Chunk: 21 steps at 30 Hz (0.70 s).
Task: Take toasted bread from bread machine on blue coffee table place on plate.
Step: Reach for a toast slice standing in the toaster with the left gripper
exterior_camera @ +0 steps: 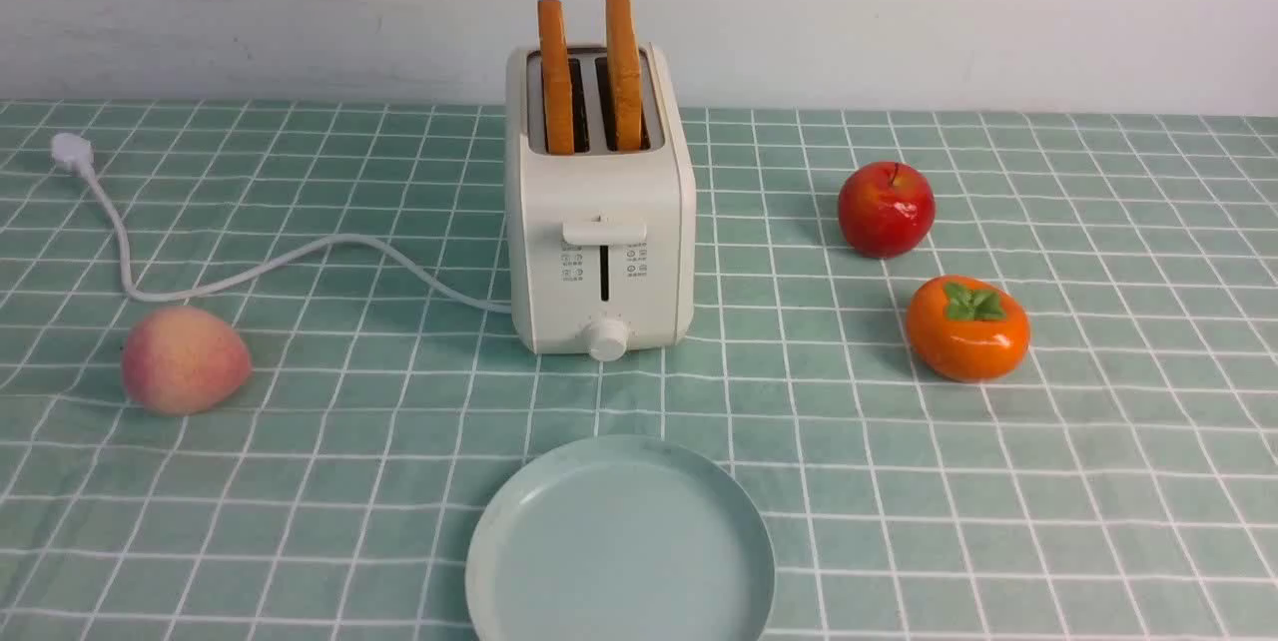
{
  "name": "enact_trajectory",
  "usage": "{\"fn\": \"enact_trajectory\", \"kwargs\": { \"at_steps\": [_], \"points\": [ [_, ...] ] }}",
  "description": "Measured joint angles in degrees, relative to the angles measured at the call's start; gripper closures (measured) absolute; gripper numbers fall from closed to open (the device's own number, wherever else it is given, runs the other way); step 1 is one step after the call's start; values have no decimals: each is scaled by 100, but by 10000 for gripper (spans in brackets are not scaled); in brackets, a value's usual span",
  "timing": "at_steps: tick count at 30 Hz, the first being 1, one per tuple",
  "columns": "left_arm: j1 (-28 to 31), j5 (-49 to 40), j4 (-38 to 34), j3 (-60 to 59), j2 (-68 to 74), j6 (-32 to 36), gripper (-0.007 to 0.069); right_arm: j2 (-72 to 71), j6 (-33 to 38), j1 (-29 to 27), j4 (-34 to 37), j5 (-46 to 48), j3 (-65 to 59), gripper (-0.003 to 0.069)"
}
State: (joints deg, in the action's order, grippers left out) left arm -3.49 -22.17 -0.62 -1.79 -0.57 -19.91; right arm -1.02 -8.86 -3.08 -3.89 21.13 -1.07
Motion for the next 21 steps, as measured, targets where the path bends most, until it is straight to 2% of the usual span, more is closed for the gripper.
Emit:
{"fn": "enact_trajectory", "kwargs": {
  "at_steps": [21],
  "points": [
    [0,174,-27,0,0,-32,387,0,0,0,0,0,0,419]
  ]
}}
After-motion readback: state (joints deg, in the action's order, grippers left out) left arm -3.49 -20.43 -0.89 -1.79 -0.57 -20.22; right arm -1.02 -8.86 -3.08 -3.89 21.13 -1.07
